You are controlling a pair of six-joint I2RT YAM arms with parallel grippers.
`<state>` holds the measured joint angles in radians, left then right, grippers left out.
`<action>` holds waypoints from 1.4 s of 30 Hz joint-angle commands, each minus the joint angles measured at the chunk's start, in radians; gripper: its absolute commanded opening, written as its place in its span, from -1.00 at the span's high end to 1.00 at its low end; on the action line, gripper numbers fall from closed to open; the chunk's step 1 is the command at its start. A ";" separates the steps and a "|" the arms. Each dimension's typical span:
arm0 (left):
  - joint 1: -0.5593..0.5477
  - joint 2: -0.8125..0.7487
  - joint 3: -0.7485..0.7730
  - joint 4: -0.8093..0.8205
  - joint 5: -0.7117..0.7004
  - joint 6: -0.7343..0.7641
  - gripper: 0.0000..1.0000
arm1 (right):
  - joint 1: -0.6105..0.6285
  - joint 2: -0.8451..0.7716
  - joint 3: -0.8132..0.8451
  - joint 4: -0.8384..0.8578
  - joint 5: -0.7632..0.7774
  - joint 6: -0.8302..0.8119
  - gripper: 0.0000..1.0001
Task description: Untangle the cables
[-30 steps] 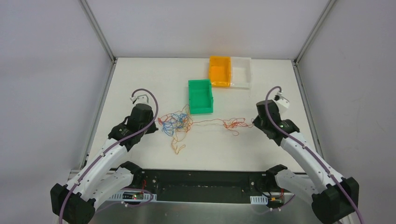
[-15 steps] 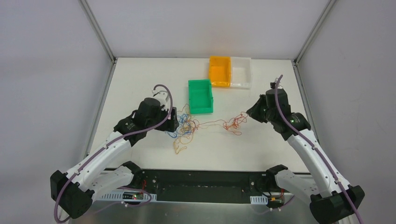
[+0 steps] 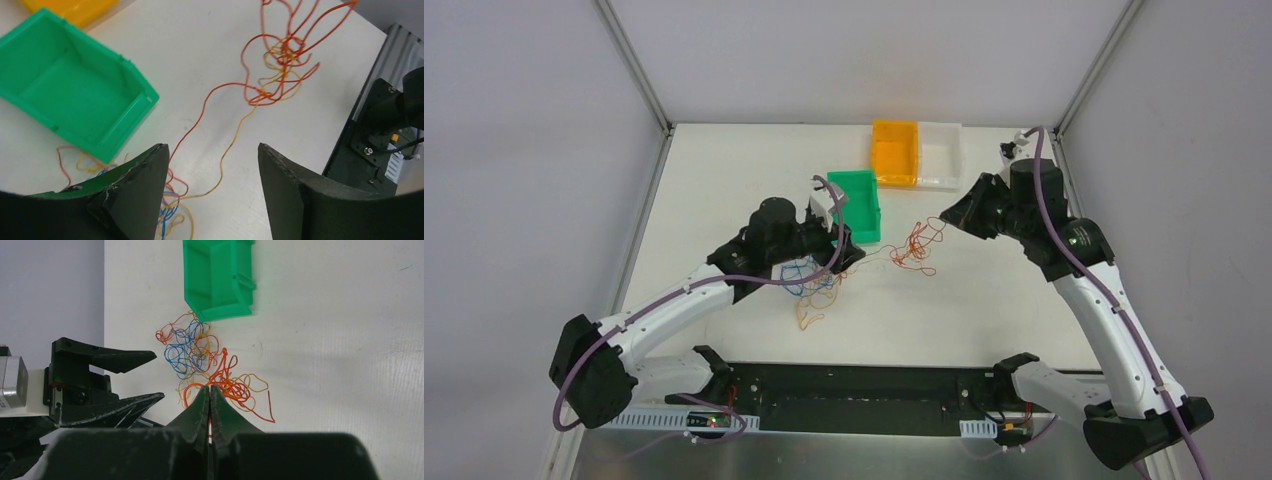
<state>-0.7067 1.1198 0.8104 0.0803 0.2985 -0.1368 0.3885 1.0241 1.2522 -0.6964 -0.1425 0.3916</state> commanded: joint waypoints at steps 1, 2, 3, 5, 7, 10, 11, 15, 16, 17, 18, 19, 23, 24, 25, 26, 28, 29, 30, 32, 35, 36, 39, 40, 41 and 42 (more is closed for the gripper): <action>-0.060 0.034 -0.005 0.272 0.109 0.149 -0.34 | 0.000 0.022 0.063 -0.029 -0.057 0.015 1.00; -0.074 0.044 -0.009 0.296 0.108 0.184 -0.35 | 0.001 0.028 0.065 -0.028 -0.062 0.019 1.00; -0.090 0.055 -0.009 0.314 0.110 0.203 -0.35 | 0.001 0.033 0.067 -0.027 -0.065 0.024 1.00; -0.105 0.084 0.000 0.333 0.153 0.243 -0.36 | 0.001 0.041 0.070 -0.028 -0.071 0.029 1.00; -0.124 0.121 0.007 0.343 0.190 0.287 -0.35 | 0.000 0.047 0.071 -0.024 -0.074 0.033 1.00; -0.135 0.172 0.032 0.348 0.162 0.284 -0.32 | 0.000 0.058 0.071 -0.018 -0.082 0.039 1.00; -0.137 0.191 0.040 0.349 0.160 0.283 -0.31 | 0.001 0.059 0.072 -0.016 -0.084 0.039 1.00; -0.150 0.271 0.080 0.351 0.158 0.281 -0.27 | 0.000 0.065 0.073 -0.006 -0.095 0.051 1.00; -0.153 0.291 0.089 0.353 0.163 0.279 -0.25 | 0.000 0.065 0.072 -0.002 -0.098 0.053 1.00; -0.156 0.310 0.098 0.354 0.164 0.277 -0.23 | 0.000 0.066 0.073 0.000 -0.100 0.057 1.00; -0.158 0.328 0.109 0.358 0.164 0.275 -0.22 | 0.001 0.069 0.073 0.002 -0.101 0.059 1.00; -0.161 0.345 0.118 0.365 0.166 0.270 -0.21 | 0.000 0.070 0.073 0.002 -0.103 0.061 1.00; -0.166 0.403 0.146 0.414 0.179 0.241 -0.11 | 0.000 0.071 0.066 0.010 -0.100 0.067 1.00; -0.166 0.415 0.152 0.424 0.178 0.233 -0.01 | 0.001 0.071 0.064 0.009 -0.097 0.068 1.00; -0.165 0.425 0.157 0.429 0.176 0.229 0.19 | 0.000 0.071 0.064 0.009 -0.093 0.069 1.00; -0.165 0.434 0.160 0.431 0.171 0.225 0.49 | 0.000 0.069 0.063 0.007 -0.081 0.069 1.00; -0.165 0.437 0.142 0.439 0.143 0.220 1.00 | -0.001 0.059 0.061 -0.002 -0.011 0.072 1.00; -0.164 0.426 0.115 0.456 0.111 0.212 1.00 | 0.000 0.046 0.058 -0.010 0.057 0.076 1.00; -0.157 0.408 0.076 0.474 0.079 0.195 1.00 | -0.002 0.029 0.054 -0.021 0.149 0.082 1.00; -0.116 0.365 -0.004 0.506 0.064 0.144 1.00 | -0.009 -0.020 0.038 -0.043 0.351 0.093 1.00; -0.046 0.276 -0.116 0.491 0.062 0.028 1.00 | -0.021 -0.077 0.004 -0.070 0.607 0.109 1.00; -0.034 0.242 -0.151 0.476 0.050 0.011 1.00 | -0.026 -0.089 -0.006 -0.077 0.667 0.113 1.00; -0.015 0.147 -0.216 0.395 0.014 -0.020 1.00 | -0.039 -0.110 -0.043 -0.098 0.788 0.139 1.00; -0.009 0.118 -0.228 0.368 0.008 -0.029 1.00 | -0.043 -0.113 -0.054 -0.101 0.804 0.148 1.00; -0.007 0.095 -0.237 0.345 0.008 -0.031 1.00 | -0.048 -0.116 -0.065 -0.097 0.800 0.151 1.00; -0.006 0.074 -0.243 0.324 0.012 -0.032 1.00 | -0.050 -0.117 -0.078 -0.086 0.773 0.144 1.00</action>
<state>-0.7128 1.3010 0.5892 0.4538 0.3290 -0.1055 0.3519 0.9104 1.2201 -0.7685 0.4805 0.5076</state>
